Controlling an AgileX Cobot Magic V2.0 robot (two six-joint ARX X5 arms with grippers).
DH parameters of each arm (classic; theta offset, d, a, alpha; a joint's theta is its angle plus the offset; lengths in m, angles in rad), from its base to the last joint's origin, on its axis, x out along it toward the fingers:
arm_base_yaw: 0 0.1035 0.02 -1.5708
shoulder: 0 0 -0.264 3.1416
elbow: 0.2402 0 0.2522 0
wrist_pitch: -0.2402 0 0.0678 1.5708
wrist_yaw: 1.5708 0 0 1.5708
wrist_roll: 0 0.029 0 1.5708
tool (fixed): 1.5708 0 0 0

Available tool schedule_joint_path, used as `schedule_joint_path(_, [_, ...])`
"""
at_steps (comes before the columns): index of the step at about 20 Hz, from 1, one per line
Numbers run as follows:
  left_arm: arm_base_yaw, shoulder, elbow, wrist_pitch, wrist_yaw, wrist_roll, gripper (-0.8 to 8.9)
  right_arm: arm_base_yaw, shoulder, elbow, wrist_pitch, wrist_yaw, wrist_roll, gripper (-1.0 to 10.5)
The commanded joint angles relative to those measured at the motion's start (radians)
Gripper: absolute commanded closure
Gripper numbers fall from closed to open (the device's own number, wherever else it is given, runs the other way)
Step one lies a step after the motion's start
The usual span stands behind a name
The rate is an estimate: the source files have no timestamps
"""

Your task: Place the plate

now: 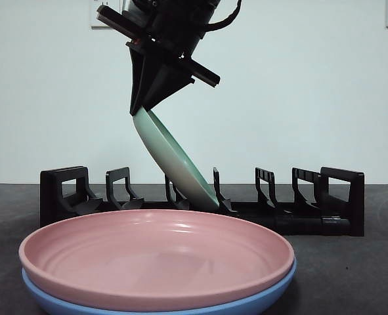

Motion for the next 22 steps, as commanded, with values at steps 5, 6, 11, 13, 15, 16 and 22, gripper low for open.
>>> schedule_joint_path(5, [-0.003,0.005,0.016,0.011,-0.003,0.0,4.37,0.019,-0.008,0.103,-0.03,-0.008,-0.021,9.3])
schedule_joint_path(6, [-0.003,0.005,0.016,0.011,-0.003,0.0,4.37,0.021,-0.011,0.119,-0.043,-0.008,-0.031,9.3])
schedule_joint_path(11, [-0.003,0.005,0.016,0.012,-0.004,0.0,4.37,0.053,-0.014,0.199,-0.158,-0.007,-0.111,9.3])
schedule_joint_path(13, [-0.003,0.005,0.016,0.012,-0.003,0.0,4.37,0.074,-0.027,0.203,-0.187,0.014,-0.151,9.3])
schedule_joint_path(15, [-0.003,0.005,0.016,0.012,-0.004,0.0,4.37,0.106,-0.046,0.203,-0.21,0.082,-0.167,9.3])
schedule_joint_path(16, [-0.003,0.005,0.016,0.012,-0.004,0.0,4.37,0.125,-0.059,0.2,-0.215,0.127,-0.168,9.3])
schedule_joint_path(22, [-0.003,0.005,0.016,0.014,-0.004,-0.001,4.37,0.229,-0.194,0.032,-0.126,0.288,-0.169,9.3])
